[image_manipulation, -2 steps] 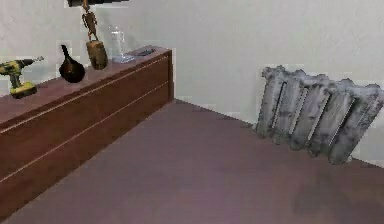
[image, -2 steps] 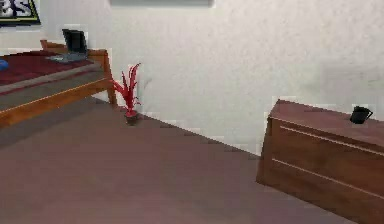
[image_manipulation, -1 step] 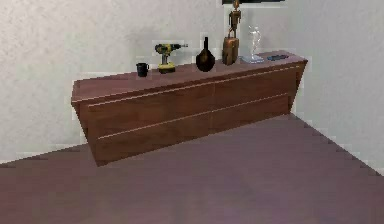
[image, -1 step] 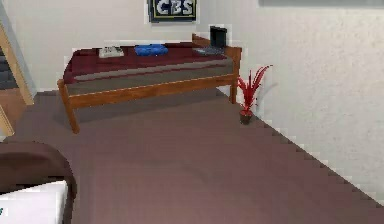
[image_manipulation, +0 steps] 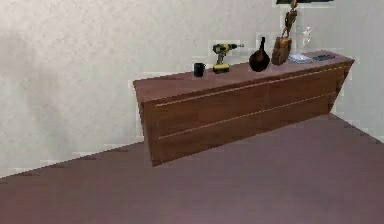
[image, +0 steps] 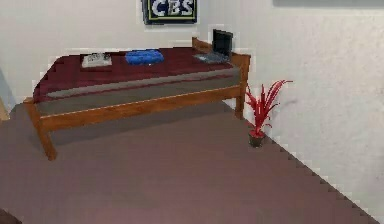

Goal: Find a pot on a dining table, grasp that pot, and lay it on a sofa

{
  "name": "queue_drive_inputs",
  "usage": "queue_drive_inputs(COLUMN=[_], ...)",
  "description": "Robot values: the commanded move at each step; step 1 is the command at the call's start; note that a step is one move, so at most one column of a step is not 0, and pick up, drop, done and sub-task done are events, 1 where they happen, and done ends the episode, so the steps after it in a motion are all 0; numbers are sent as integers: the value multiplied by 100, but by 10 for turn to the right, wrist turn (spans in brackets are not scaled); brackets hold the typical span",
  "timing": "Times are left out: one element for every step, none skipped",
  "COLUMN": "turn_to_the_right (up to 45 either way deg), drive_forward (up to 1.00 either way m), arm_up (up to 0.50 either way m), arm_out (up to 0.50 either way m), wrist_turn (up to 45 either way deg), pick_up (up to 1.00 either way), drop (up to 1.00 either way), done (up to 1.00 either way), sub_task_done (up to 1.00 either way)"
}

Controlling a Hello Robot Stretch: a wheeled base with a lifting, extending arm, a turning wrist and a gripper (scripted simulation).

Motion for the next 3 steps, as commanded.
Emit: queue_drive_inputs(turn_to_the_right=[-300,0,-60], drive_forward=[0,15,0], arm_up=[0,0,0], arm_out=[0,0,0], wrist_turn=[0,0,0], pick_up=[0,0,0], drop=[0,0,0], done=[0,0,0], sub_task_done=[0,0,0])
